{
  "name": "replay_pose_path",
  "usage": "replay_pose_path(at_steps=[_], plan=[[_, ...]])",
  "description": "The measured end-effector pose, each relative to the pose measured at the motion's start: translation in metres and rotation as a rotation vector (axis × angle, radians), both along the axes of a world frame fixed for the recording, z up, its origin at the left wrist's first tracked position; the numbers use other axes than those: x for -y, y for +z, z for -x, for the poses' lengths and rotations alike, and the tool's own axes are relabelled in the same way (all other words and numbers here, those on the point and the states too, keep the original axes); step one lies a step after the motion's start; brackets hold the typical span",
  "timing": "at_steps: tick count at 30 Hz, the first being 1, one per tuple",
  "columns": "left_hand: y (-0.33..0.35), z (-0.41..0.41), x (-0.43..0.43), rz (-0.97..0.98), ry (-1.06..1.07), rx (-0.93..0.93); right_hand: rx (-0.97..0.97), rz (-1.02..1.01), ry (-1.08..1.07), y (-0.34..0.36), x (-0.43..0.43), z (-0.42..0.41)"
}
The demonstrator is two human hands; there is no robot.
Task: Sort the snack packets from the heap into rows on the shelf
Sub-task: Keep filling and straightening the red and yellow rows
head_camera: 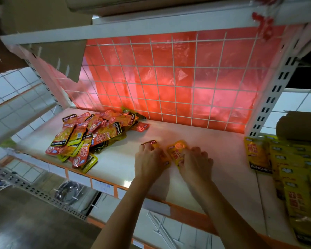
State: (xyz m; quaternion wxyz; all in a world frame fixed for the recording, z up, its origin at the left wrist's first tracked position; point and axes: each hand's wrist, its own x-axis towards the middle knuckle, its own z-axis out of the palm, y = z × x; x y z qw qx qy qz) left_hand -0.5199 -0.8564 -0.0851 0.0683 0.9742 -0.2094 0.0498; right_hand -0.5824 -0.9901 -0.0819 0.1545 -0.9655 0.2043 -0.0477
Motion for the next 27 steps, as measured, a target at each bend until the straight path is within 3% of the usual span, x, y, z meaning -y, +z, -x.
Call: replay_pose_path(at_steps=[5, 10, 18, 23, 27], plan=[[-0.012, 0.004, 0.005, -0.072, -0.134, -0.058, -0.032, -0.049, -0.098, 0.007, 0.013, 0.011], [-0.004, 0.011, 0.012, -0.013, 0.004, -0.066, 0.018, -0.122, -0.156, 0.007, 0.023, 0.024], [0.003, 0.021, 0.032, -0.053, -0.148, -0.169, 0.129, -0.221, -0.182, 0.007, 0.033, 0.050], [0.010, 0.032, 0.055, -0.101, -0.076, -0.120, 0.229, -0.282, -0.190, 0.007, 0.053, 0.067], [0.020, 0.049, 0.087, 0.024, -0.047, -0.162, 0.309, -0.326, -0.254, 0.013, 0.077, 0.082]])
